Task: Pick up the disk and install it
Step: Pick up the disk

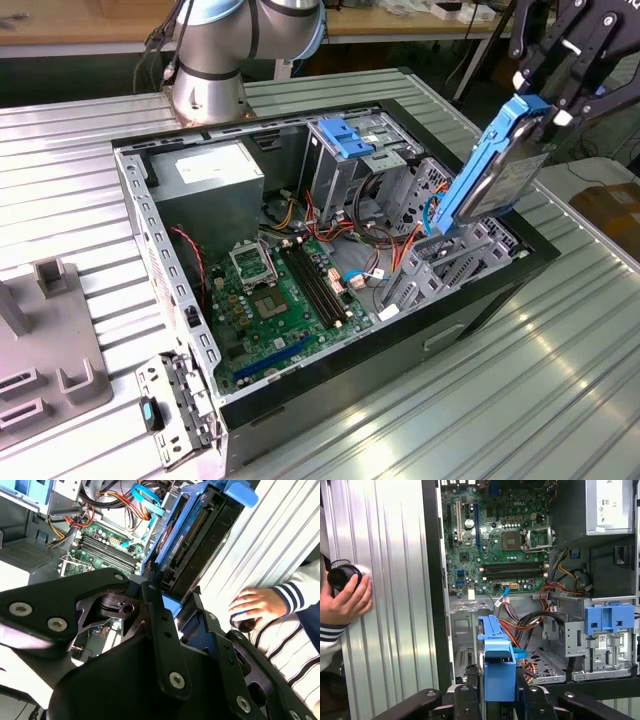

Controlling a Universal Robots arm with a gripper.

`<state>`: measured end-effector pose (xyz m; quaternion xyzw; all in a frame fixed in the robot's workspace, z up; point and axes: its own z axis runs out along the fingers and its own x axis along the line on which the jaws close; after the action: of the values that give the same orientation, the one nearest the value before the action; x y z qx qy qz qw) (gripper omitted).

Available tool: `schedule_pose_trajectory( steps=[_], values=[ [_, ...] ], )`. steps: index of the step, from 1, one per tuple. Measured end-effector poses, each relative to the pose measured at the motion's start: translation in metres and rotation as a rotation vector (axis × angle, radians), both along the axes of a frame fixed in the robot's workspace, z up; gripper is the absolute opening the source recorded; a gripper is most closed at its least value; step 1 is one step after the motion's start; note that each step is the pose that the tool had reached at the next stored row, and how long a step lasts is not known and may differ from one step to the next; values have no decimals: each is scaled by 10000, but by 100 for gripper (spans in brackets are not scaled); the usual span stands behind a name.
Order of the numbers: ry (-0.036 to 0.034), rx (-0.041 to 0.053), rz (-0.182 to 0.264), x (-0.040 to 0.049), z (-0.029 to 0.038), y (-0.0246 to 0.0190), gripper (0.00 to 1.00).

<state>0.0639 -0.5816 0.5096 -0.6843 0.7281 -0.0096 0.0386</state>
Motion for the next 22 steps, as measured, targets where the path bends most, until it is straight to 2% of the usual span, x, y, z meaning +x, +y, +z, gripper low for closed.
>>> schedule_pose_trajectory(
  steps=[3,5,8,12,15,22],
  values=[
    [-1,1,-1,-2,-116,-5,37],
    [0,-5,129,-2,-416,-1,37],
    [-1,-4,323,-2,-420,1,37],
    [-1,4,327,-1,-424,5,37],
    [0,3,326,-2,-461,6,37],
    [-1,52,326,9,-467,8,37]
  ],
)
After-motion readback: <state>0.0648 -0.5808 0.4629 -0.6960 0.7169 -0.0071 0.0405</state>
